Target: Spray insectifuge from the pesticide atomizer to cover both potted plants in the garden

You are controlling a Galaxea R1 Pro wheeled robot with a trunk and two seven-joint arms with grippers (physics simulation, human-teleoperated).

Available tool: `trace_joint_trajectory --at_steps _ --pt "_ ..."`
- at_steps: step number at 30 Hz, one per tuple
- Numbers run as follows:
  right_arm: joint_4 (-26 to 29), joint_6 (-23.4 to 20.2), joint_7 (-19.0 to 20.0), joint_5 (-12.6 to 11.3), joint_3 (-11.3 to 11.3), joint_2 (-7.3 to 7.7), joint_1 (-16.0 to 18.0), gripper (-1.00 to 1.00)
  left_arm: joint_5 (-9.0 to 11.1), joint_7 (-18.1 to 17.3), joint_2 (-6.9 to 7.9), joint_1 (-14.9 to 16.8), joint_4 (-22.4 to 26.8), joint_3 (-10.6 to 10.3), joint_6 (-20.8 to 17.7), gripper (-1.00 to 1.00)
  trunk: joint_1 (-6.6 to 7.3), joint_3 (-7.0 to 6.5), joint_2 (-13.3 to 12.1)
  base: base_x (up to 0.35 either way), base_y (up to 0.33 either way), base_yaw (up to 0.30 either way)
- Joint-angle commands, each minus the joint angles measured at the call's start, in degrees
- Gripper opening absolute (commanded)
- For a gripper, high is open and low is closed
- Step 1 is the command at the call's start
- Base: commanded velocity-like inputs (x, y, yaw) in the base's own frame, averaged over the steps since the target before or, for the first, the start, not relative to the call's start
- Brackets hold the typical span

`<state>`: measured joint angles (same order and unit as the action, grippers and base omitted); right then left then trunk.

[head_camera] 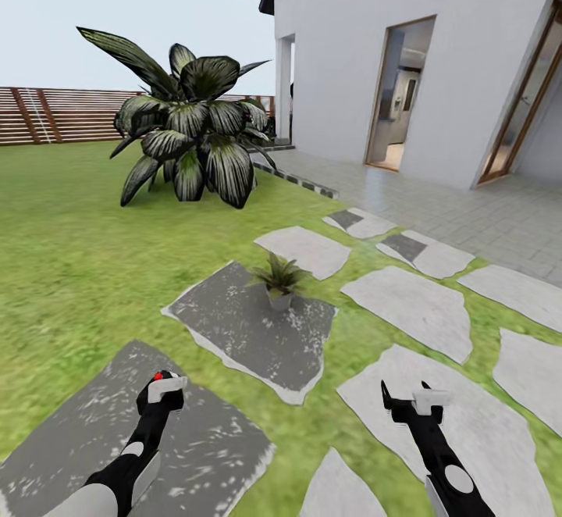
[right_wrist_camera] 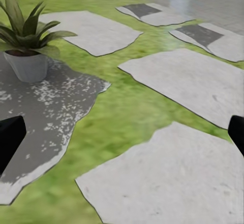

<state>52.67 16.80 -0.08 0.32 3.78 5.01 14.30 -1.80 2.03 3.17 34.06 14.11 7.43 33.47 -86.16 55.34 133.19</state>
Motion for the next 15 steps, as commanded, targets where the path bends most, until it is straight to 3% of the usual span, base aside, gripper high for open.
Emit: trace_joint_trajectory --at_steps 1,15 --pt "0.0 0.2 0.0 0.0 0.0 0.0 0.0 1.0 -0.2 0.3 0.0 0.0 -0.1 0.0 0.2 -1.0 -0.02 0.05 0.0 0.338 0.001 0.0" --pt "0.0 0.2 0.0 0.0 0.1 0.0 0.0 1.0 -0.2 0.3 0.0 0.0 -0.1 0.0 0.3 -1.0 -0.02 0.05 0.0 0.338 0.0 0.0"
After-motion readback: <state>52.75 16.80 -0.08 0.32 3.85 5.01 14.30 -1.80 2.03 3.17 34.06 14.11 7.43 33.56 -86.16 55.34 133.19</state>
